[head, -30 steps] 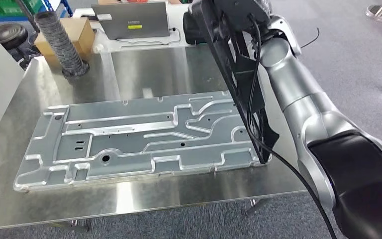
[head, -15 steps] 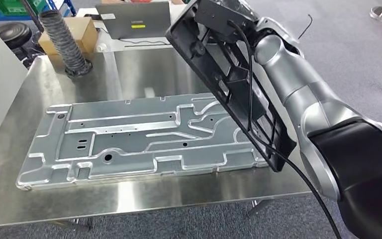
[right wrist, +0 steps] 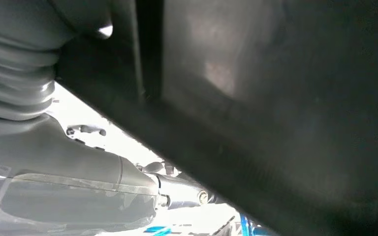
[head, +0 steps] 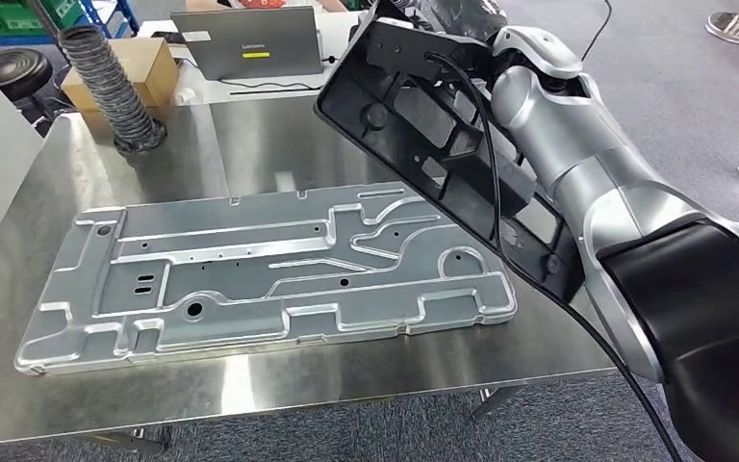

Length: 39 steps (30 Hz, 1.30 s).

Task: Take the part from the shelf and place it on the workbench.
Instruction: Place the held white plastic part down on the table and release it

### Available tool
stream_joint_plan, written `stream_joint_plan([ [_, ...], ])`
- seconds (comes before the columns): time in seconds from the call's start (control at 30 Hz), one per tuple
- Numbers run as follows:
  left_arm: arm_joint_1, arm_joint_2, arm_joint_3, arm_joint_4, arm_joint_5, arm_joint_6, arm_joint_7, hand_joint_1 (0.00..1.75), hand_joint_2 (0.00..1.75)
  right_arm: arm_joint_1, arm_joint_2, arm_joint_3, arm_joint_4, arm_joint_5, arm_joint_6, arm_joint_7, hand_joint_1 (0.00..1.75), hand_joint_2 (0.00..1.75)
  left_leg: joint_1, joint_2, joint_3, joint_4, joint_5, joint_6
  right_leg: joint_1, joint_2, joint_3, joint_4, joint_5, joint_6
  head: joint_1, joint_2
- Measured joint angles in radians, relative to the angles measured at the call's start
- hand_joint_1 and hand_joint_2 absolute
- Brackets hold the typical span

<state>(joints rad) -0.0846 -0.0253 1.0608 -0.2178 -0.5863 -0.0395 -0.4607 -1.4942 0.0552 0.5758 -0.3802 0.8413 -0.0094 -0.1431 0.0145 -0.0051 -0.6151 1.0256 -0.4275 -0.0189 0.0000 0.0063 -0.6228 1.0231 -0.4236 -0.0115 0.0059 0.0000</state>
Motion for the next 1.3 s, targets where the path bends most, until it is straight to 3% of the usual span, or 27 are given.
stream_joint_plan([
  [0.07,-0.002,0.0,0.004,0.0,-0.002,0.0,0.0,0.0,0.0,-0.001,0.002,0.001,0.006,0.012,0.03,0.005,0.0,0.0,-0.001,-0.001,0.002,-0.005,0.002,0.007,0.001,0.0,-0.001,-0.002,0.002,0.011,0.0,0.0],
  [0.13,-0.003,-0.002,0.007,0.0,-0.004,0.001,0.0,0.0,0.0,-0.003,0.003,-0.006,0.009,0.006,0.003,0.007,0.0,0.0,0.003,0.0,0.005,-0.015,0.008,0.017,0.0,-0.001,-0.011,0.021,-0.016,0.021,0.001,0.0],
  [0.17,-0.004,-0.002,0.009,0.0,-0.004,0.001,0.0,0.0,0.0,-0.006,0.004,-0.01,0.009,0.005,-0.01,0.006,0.0,0.0,0.005,0.001,0.006,-0.019,0.011,0.022,-0.001,-0.001,-0.029,0.061,-0.041,0.026,0.001,0.0],
  [0.23,-0.006,-0.003,0.012,0.0,-0.006,0.001,0.0,0.0,0.0,-0.01,0.007,-0.013,0.01,0.015,-0.006,-0.005,0.0,0.0,0.006,0.003,0.007,-0.02,0.012,0.026,-0.006,-0.001,-0.09,0.195,-0.107,0.033,0.002,0.0],
  [0.3,-0.007,-0.004,0.013,0.0,-0.007,0.001,0.0,0.0,0.0,-0.006,0.013,-0.012,0.012,0.03,0.006,-0.022,0.0,0.0,0.006,0.003,0.007,-0.019,0.011,0.026,-0.011,-0.001,-0.136,0.292,-0.133,0.038,0.002,0.0],
  [0.33,-0.007,-0.005,0.013,0.0,-0.007,0.001,-0.001,0.0,0.0,-0.005,0.018,-0.012,0.012,0.039,0.006,-0.032,0.0,0.0,0.006,0.003,0.007,-0.018,0.011,0.025,-0.013,-0.002,-0.135,0.287,-0.119,0.039,0.002,0.0],
  [0.37,-0.007,-0.006,0.013,0.0,-0.007,0.001,-0.001,0.0,0.0,-0.006,0.024,-0.011,0.012,0.048,0.0,-0.044,0.0,0.0,0.007,0.002,0.008,-0.016,0.009,0.024,-0.015,-0.003,-0.112,0.239,-0.088,0.039,0.002,0.0],
  [0.43,-0.007,-0.01,0.014,0.0,-0.008,0.001,-0.003,0.0,0.0,-0.011,0.037,-0.011,0.006,0.06,-0.027,-0.074,0.0,0.0,0.005,0.001,0.007,-0.008,0.004,0.015,-0.015,-0.005,-0.044,0.095,-0.024,0.035,0.003,0.0],
  [0.5,-0.007,-0.011,0.014,0.0,-0.008,0.001,-0.005,0.0,0.0,-0.014,0.053,-0.012,-0.005,0.053,-0.061,-0.11,0.0,0.0,0.002,0.001,0.004,-0.004,0.0,0.005,-0.012,-0.005,-0.008,0.016,-0.002,0.025,0.001,0.0],
  [0.63,-0.008,-0.014,0.015,0.0,-0.014,0.003,-0.008,0.0,0.0,-0.012,0.079,-0.05,-0.034,-0.02,-0.071,-0.167,0.0,0.0,0.005,0.002,-0.001,0.007,-0.013,-0.017,-0.01,-0.005,-0.004,0.001,0.0,-0.001,-0.002,0.0],
  [0.7,-0.009,-0.016,0.015,0.0,-0.02,0.004,-0.008,0.0,0.0,-0.016,0.088,-0.066,-0.036,-0.028,0.02,-0.168,0.0,0.0,0.007,0.002,-0.037,0.092,-0.065,-0.023,-0.012,-0.006,-0.001,-0.005,0.003,-0.011,-0.004,0.0],
  [0.77,-0.011,-0.017,0.015,0.0,-0.023,0.004,-0.008,0.0,0.0,-0.01,0.092,-0.066,-0.029,-0.019,0.096,-0.163,0.0,0.0,0.007,0.002,-0.099,0.23,-0.125,-0.026,-0.008,-0.006,-0.001,-0.004,0.002,-0.015,-0.005,0.0],
  [0.8,-0.011,-0.017,0.015,0.0,-0.023,0.004,-0.008,0.0,0.0,-0.005,0.093,-0.065,-0.025,-0.014,0.12,-0.158,0.0,0.0,0.007,0.002,-0.12,0.273,-0.136,-0.026,-0.006,-0.006,-0.001,-0.003,0.002,-0.016,-0.005,0.0],
  [0.83,-0.011,-0.017,0.015,0.0,-0.023,0.004,-0.008,0.0,0.0,-0.003,0.094,-0.065,-0.021,-0.008,0.141,-0.15,0.0,0.0,0.007,0.002,-0.123,0.278,-0.127,-0.025,-0.004,-0.005,-0.001,-0.002,0.001,-0.017,-0.005,0.0],
  [0.87,-0.011,-0.017,0.015,0.0,-0.023,0.003,-0.008,0.0,0.0,-0.004,0.095,-0.064,-0.016,-0.001,0.169,-0.135,0.0,0.0,0.007,0.002,-0.106,0.241,-0.1,-0.023,-0.003,-0.004,0.0,-0.001,0.0,-0.017,-0.005,0.0],
  [0.93,-0.011,-0.017,0.015,0.0,-0.023,0.001,-0.009,0.0,0.0,-0.009,0.096,-0.059,-0.005,0.01,0.197,-0.103,0.0,0.0,0.005,0.002,-0.037,0.101,-0.033,-0.013,-0.001,-0.002,0.003,0.001,-0.003,-0.014,-0.005,0.0],
  [1.0,-0.011,-0.017,0.015,0.0,-0.023,0.0,-0.011,0.0,0.0,-0.014,0.094,-0.055,0.004,0.026,0.187,-0.091,0.0,0.0,0.0,0.002,0.006,0.007,-0.005,-0.004,0.001,0.0,0.0,0.002,-0.003,-0.006,-0.004,0.0],
  [1.03,-0.01,-0.018,0.016,0.0,-0.022,0.0,-0.012,0.0,0.0,-0.017,0.093,-0.05,0.007,0.042,0.18,-0.096,0.0,0.0,-0.003,0.001,0.009,-0.003,-0.008,-0.001,0.001,0.001,-0.002,0.002,-0.001,-0.001,-0.004,0.0],
  [1.1,-0.006,-0.019,0.018,0.0,-0.021,0.0,-0.014,0.0,0.0,-0.02,0.09,-0.036,0.01,0.075,0.129,-0.118,0.0,0.0,-0.002,0.002,0.01,-0.01,-0.004,0.007,0.0,0.001,-0.003,0.0,-0.001,0.009,-0.004,0.0],
  [1.17,-0.004,-0.021,0.02,0.0,-0.021,0.004,-0.017,0.0,0.0,-0.02,0.084,-0.038,-0.008,0.054,-0.051,-0.152,0.0,0.0,0.003,0.004,0.013,-0.019,0.002,0.018,0.0,0.001,-0.018,0.033,-0.026,0.02,-0.002,0.0],
  [1.23,-0.005,-0.022,0.02,0.0,-0.024,0.008,-0.017,0.0,0.0,-0.017,0.079,-0.079,-0.041,-0.012,-0.337,-0.183,0.0,0.0,0.004,0.005,0.015,-0.023,0.004,0.026,-0.002,0.0,-0.07,0.148,-0.086,0.028,-0.001,0.0],
  [1.3,-0.005,-0.024,0.02,0.0,-0.026,0.01,-0.016,0.0,0.0,-0.01,0.075,-0.126,-0.06,-0.051,-0.553,-0.197,0.0,0.0,0.004,0.004,0.016,-0.022,0.002,0.029,-0.007,-0.001,-0.131,0.277,-0.131,0.034,-0.001,0.0],
])
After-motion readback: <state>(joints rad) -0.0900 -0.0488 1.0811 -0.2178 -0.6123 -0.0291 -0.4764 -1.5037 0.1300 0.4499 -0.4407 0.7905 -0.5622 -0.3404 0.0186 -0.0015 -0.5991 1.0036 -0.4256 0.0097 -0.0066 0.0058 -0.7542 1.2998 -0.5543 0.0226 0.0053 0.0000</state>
